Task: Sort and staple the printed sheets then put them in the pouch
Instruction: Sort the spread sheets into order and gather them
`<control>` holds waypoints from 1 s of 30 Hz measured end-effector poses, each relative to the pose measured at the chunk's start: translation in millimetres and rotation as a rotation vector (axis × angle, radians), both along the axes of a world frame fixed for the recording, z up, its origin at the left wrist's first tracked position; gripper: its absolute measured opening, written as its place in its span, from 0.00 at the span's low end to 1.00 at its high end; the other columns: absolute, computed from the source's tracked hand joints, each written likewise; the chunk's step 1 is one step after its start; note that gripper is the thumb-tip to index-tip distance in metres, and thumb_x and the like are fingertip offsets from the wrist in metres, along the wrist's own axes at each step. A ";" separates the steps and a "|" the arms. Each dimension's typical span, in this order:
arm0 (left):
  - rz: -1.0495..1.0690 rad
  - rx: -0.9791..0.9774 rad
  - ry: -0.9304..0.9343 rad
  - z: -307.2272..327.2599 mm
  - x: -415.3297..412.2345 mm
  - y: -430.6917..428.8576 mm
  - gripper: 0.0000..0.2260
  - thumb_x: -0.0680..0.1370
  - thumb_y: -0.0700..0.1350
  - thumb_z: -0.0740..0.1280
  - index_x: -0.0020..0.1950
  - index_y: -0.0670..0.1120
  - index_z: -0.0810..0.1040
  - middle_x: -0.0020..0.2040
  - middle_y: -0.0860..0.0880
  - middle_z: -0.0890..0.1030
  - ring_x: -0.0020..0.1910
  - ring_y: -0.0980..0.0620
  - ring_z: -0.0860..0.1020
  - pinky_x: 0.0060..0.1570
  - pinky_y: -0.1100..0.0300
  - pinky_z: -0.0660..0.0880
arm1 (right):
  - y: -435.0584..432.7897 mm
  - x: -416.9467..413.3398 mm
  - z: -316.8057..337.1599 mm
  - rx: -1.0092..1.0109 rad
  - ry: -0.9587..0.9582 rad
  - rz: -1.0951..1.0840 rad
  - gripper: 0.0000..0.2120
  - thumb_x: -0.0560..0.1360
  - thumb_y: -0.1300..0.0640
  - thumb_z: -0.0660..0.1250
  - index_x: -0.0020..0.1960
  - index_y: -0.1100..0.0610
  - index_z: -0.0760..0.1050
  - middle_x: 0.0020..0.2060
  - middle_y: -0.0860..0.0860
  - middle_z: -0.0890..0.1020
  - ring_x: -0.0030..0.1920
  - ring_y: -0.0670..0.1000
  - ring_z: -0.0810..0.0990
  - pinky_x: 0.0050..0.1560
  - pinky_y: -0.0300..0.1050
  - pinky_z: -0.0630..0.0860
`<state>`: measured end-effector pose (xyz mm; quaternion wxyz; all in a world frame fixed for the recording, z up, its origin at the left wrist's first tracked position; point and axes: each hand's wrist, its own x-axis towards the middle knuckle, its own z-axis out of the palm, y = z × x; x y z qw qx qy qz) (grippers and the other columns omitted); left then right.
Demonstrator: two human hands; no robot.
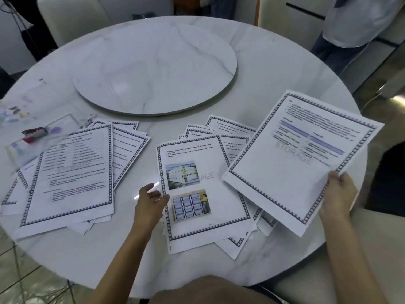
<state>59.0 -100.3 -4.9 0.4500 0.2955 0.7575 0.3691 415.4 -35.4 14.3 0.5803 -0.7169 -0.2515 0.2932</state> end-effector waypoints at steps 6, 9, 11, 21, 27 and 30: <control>0.004 -0.047 -0.021 3.7 -1.7 9.2 0.26 0.75 0.41 0.68 0.70 0.44 0.62 0.61 0.43 0.74 0.52 0.44 0.75 0.47 0.54 0.72 | 3.3 3.6 -2.9 0.016 0.085 -0.045 0.12 0.79 0.59 0.57 0.38 0.50 0.72 0.38 0.45 0.76 0.38 0.41 0.73 0.43 0.33 0.73; -0.036 -0.066 0.003 3.8 -2.4 12.4 0.21 0.75 0.40 0.68 0.67 0.44 0.68 0.56 0.43 0.77 0.47 0.46 0.76 0.42 0.57 0.72 | 3.7 -0.6 -7.9 0.030 0.149 -0.013 0.09 0.79 0.59 0.57 0.46 0.52 0.75 0.42 0.45 0.78 0.42 0.43 0.76 0.47 0.34 0.75; -0.070 -0.074 0.044 4.6 -1.3 14.0 0.17 0.75 0.40 0.68 0.63 0.44 0.72 0.52 0.44 0.78 0.42 0.48 0.76 0.37 0.59 0.72 | 2.2 -3.0 -13.1 0.033 0.181 0.012 0.08 0.79 0.59 0.57 0.53 0.54 0.74 0.43 0.46 0.78 0.44 0.44 0.77 0.50 0.35 0.75; -0.048 -0.034 0.164 3.1 11.2 15.8 0.11 0.74 0.39 0.68 0.56 0.42 0.77 0.43 0.46 0.79 0.42 0.45 0.77 0.51 0.51 0.76 | 2.4 -10.9 -15.8 0.033 0.198 0.071 0.08 0.80 0.60 0.56 0.53 0.54 0.73 0.44 0.46 0.78 0.45 0.44 0.77 0.48 0.36 0.75; 0.020 0.070 0.162 -0.3 13.1 11.1 0.08 0.77 0.40 0.63 0.56 0.44 0.75 0.49 0.45 0.79 0.47 0.44 0.78 0.51 0.48 0.77 | 4.0 -10.4 -20.1 0.000 0.167 0.075 0.07 0.79 0.59 0.57 0.50 0.54 0.74 0.46 0.52 0.78 0.49 0.52 0.77 0.55 0.47 0.76; 0.042 0.084 0.148 -2.7 12.7 8.6 0.07 0.78 0.41 0.61 0.56 0.46 0.73 0.51 0.43 0.79 0.45 0.44 0.77 0.49 0.49 0.76 | 3.5 -13.0 -24.5 -0.021 0.162 0.083 0.09 0.79 0.57 0.57 0.44 0.52 0.75 0.42 0.48 0.78 0.49 0.52 0.77 0.56 0.48 0.76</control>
